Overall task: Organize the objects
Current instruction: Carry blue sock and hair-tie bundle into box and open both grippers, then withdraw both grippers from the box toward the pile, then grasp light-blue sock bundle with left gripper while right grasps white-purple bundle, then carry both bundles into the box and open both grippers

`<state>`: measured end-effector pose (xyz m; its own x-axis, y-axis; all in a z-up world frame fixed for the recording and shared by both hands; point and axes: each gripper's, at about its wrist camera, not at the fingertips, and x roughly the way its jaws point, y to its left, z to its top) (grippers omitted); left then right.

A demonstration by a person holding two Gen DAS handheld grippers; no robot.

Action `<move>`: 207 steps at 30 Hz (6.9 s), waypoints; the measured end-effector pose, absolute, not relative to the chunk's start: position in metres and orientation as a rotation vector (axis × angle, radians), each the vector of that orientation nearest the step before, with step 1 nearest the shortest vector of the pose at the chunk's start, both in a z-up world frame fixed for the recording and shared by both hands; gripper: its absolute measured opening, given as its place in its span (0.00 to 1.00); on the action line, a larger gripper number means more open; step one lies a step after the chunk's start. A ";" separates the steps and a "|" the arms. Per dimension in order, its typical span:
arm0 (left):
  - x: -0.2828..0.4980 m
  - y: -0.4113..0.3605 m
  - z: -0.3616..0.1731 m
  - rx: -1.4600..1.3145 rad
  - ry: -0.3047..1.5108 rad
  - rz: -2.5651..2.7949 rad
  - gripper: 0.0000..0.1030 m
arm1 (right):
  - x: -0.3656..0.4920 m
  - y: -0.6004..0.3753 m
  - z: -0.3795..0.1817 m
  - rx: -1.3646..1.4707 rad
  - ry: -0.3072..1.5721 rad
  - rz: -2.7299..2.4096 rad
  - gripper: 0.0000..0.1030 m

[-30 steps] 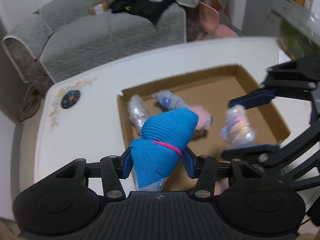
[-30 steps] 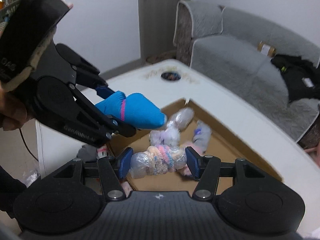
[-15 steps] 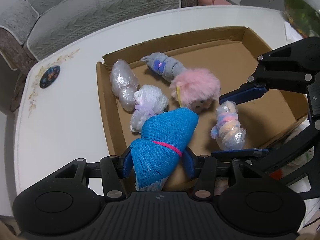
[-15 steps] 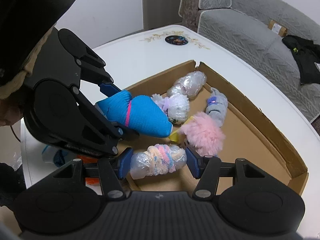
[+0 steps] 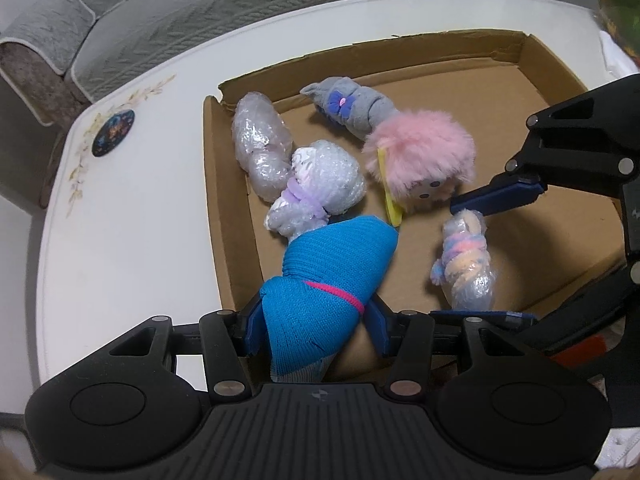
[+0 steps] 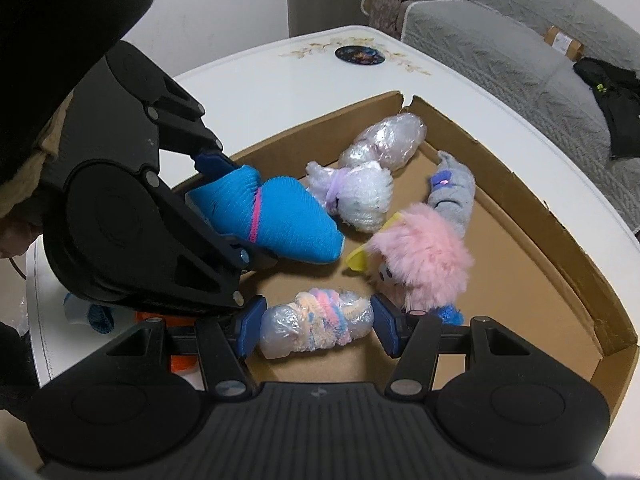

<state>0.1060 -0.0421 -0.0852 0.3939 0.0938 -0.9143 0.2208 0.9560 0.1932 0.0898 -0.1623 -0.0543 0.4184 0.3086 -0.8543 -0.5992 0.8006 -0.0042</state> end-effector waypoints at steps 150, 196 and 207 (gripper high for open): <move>0.153 -0.114 0.001 0.186 0.978 -0.165 0.47 | 0.082 -0.319 0.024 -0.231 0.863 0.309 0.34; 0.232 -0.098 -0.090 0.032 1.135 -0.082 0.86 | 0.168 -0.310 -0.062 -0.361 0.991 0.322 0.53; 0.226 -0.101 -0.075 -0.028 1.131 -0.093 0.88 | 0.162 -0.311 -0.050 -0.377 1.007 0.308 0.66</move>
